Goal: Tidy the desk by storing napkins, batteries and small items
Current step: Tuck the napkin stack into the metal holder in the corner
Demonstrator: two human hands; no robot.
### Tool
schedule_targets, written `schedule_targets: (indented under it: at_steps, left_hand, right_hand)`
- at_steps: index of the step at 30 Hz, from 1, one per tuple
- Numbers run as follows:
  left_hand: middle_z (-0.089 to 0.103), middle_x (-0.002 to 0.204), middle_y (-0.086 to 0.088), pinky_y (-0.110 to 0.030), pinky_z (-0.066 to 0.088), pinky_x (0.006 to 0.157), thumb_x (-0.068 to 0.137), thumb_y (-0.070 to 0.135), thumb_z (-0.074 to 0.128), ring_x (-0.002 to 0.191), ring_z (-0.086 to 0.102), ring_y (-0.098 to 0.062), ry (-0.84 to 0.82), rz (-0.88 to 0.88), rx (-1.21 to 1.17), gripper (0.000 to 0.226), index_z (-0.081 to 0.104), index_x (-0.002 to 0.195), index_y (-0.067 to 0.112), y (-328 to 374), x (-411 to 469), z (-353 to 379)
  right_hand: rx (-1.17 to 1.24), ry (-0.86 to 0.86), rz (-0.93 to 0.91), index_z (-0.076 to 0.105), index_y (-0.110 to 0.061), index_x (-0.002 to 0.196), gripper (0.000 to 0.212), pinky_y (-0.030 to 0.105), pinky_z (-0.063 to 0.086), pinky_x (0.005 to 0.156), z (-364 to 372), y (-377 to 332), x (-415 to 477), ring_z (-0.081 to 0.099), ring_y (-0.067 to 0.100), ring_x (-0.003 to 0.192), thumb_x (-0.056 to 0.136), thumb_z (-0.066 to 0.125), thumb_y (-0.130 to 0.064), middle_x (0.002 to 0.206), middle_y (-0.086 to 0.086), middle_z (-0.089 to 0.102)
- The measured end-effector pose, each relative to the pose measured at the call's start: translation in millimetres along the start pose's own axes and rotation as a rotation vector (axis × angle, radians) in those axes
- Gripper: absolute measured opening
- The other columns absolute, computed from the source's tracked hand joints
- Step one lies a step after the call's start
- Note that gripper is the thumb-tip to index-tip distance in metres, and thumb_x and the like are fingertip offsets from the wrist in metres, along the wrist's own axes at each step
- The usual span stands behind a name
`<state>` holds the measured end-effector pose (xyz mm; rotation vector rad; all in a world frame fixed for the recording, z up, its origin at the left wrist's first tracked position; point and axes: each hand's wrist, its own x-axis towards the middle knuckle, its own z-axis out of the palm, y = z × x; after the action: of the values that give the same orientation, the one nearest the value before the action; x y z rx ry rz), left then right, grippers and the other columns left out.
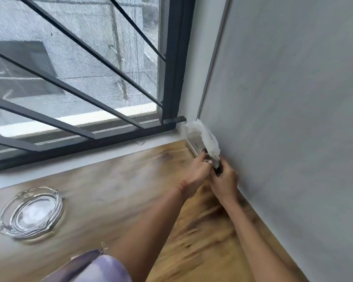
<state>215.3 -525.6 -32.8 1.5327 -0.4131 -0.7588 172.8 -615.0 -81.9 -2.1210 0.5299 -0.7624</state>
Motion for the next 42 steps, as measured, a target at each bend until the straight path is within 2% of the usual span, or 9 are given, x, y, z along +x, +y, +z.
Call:
schedule_targets:
  at_steps: [4, 8, 11, 15, 18, 22, 27, 32, 42]
  left_hand:
    - [0.057, 0.117, -0.009, 0.000, 0.042, 0.068, 0.089, -0.006, 0.033, 0.099, 0.054, -0.007, -0.005, 0.014, -0.006, 0.043, 0.044, 0.129, 0.004, -6.6, 3.1, 2.4]
    - [0.048, 0.081, 0.009, 0.002, 0.038, 0.055, 0.091, -0.011, 0.029, 0.056, 0.053, 0.019, -0.010, 0.017, 0.030, 0.035, 0.042, 0.098, 0.021, -7.8, 3.7, 6.7]
    - [0.039, 0.076, 0.016, 0.003, 0.035, 0.051, 0.091, -0.012, 0.028, 0.046, 0.046, 0.025, -0.019, 0.006, 0.019, 0.043, 0.038, 0.082, 0.029, -1.8, -4.5, 8.8]
    - [0.060, 0.110, 0.000, 0.002, 0.040, 0.070, 0.091, -0.009, 0.028, 0.086, 0.054, 0.015, -0.017, -0.037, 0.016, 0.039, 0.049, 0.121, 0.005, -5.4, -10.6, 4.7]
    - [0.045, 0.128, 0.012, 0.005, 0.036, 0.074, 0.096, -0.003, 0.029, 0.108, 0.043, 0.002, -0.005, -0.055, -0.013, 0.050, 0.025, 0.145, 0.007, -1.2, -28.8, 1.9]
    - [0.035, 0.147, 0.000, 0.005, 0.035, 0.076, 0.095, -0.003, 0.030, 0.121, 0.035, 0.000, 0.024, -0.011, 0.011, 0.056, 0.015, 0.148, 0.006, 5.2, -55.5, -0.2]
    - [0.034, 0.142, 0.007, -0.001, 0.022, 0.091, 0.093, -0.005, 0.031, 0.122, 0.025, 0.005, 0.089, 0.099, 0.116, 0.056, 0.021, 0.146, 0.008, 24.5, -113.4, -2.9]
    - [0.031, 0.151, 0.003, -0.025, 0.021, 0.115, 0.095, 0.002, 0.036, 0.138, 0.026, -0.010, 0.224, 0.193, 0.243, 0.051, 0.029, 0.145, 0.012, 31.6, -176.1, -11.5]
    - [0.038, 0.147, -0.001, -0.033, 0.026, 0.115, 0.095, 0.002, 0.040, 0.136, 0.034, -0.011, 0.442, 0.258, 0.286, 0.048, 0.035, 0.142, 0.011, 4.1, -317.5, -32.0]
  right_hand:
    - [0.011, 0.010, 0.012, 0.065, -0.011, 0.109, 0.038, -0.003, 0.036, 0.062, 3.1, 8.9, -0.7, 0.064, 0.017, 0.076, 0.081, 0.055, -0.035, 0.086, 0.005, 0.071]
    - [0.022, 0.018, 0.023, 0.065, -0.011, 0.108, 0.046, -0.004, 0.035, 0.063, 2.3, 9.8, -2.3, 0.063, 0.014, 0.078, 0.078, 0.052, -0.043, 0.088, 0.005, 0.071]
    - [0.023, 0.002, 0.050, 0.065, -0.011, 0.108, 0.043, -0.004, 0.036, 0.062, 1.6, 6.2, -3.8, 0.061, 0.012, 0.077, 0.077, 0.055, -0.039, 0.089, 0.005, 0.071]
    - [0.013, 0.002, 0.064, 0.064, -0.012, 0.112, 0.040, -0.003, 0.039, 0.066, -2.7, 0.3, -5.2, 0.063, 0.012, 0.082, 0.077, 0.060, -0.030, 0.092, 0.002, 0.071]
    - [0.057, 0.023, 0.098, 0.059, -0.010, 0.120, 0.044, 0.021, 0.049, 0.088, -8.0, -6.7, -9.1, 0.063, 0.011, 0.096, 0.078, 0.070, -0.019, 0.107, 0.003, 0.068]
    - [0.121, 0.095, 0.129, 0.046, 0.001, 0.131, 0.066, 0.019, 0.041, 0.095, -18.5, -32.5, -20.1, 0.052, 0.007, 0.110, 0.074, 0.076, -0.013, 0.126, 0.012, 0.057]
    - [0.146, 0.149, 0.029, 0.047, -0.001, 0.130, 0.067, 0.020, 0.042, 0.095, -34.9, -73.9, -48.8, 0.054, 0.009, 0.110, 0.074, 0.077, -0.021, 0.122, 0.003, 0.059]
    - [0.132, 0.090, -0.093, 0.045, -0.004, 0.133, 0.066, 0.022, 0.039, 0.100, -45.1, -112.9, -91.4, 0.049, 0.007, 0.116, 0.076, 0.075, -0.019, 0.128, 0.003, 0.055]
    - [0.229, -0.041, -0.226, 0.048, -0.006, 0.130, 0.060, 0.033, 0.043, 0.102, -52.5, -180.1, -208.6, 0.051, 0.015, 0.121, 0.078, 0.073, -0.021, 0.131, 0.009, 0.055]
